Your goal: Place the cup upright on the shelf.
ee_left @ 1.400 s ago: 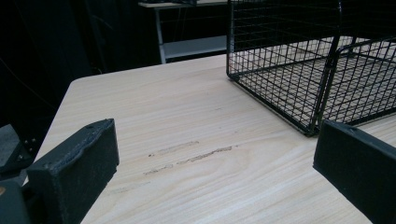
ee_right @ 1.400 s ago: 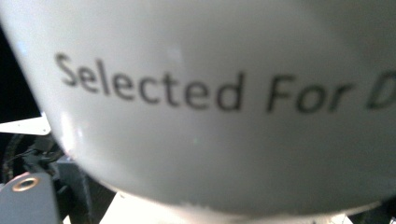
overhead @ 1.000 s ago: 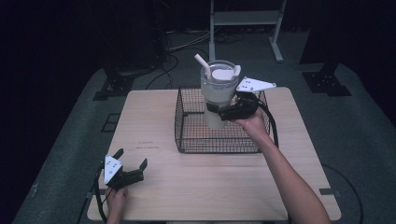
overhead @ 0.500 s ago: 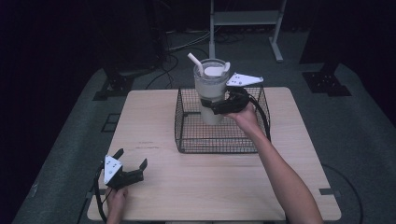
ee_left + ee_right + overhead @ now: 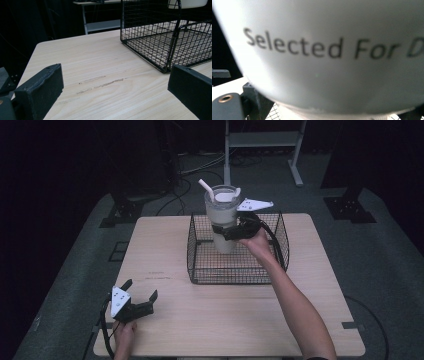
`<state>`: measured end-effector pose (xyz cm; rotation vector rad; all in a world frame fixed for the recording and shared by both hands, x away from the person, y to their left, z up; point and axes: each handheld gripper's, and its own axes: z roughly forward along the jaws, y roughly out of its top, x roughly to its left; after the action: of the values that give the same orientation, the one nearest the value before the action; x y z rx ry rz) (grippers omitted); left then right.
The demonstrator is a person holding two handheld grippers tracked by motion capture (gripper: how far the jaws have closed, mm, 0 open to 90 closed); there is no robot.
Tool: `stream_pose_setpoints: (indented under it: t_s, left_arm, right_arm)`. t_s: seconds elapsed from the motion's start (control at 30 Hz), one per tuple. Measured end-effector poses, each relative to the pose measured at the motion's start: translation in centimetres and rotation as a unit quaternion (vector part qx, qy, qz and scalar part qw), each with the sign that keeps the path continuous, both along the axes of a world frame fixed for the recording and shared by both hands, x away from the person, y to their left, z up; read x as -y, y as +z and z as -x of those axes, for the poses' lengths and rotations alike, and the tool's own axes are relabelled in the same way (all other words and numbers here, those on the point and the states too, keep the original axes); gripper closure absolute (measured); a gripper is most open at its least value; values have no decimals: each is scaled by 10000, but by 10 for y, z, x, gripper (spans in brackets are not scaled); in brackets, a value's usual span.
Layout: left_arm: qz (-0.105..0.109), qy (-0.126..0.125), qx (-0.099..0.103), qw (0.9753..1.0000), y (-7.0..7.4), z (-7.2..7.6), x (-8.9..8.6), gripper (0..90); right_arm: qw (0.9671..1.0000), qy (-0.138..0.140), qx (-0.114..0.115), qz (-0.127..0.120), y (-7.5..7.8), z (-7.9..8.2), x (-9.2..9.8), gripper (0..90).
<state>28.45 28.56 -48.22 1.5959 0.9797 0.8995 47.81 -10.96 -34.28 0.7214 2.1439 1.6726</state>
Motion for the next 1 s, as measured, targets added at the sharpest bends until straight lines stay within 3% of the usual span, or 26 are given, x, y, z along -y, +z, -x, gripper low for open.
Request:
stream_pose_setpoints:
  t_s: [0.67,1.0]
  left_arm:
    - [19,-18,9,10000,0,0,0,0]
    - [18,-19,10,10000,0,0,0,0]
  right_arm:
    - [9993,-64,-351,86,-34,-25,-8,84]
    - [9984,-43,-472,295,-50,-32,-18,83]
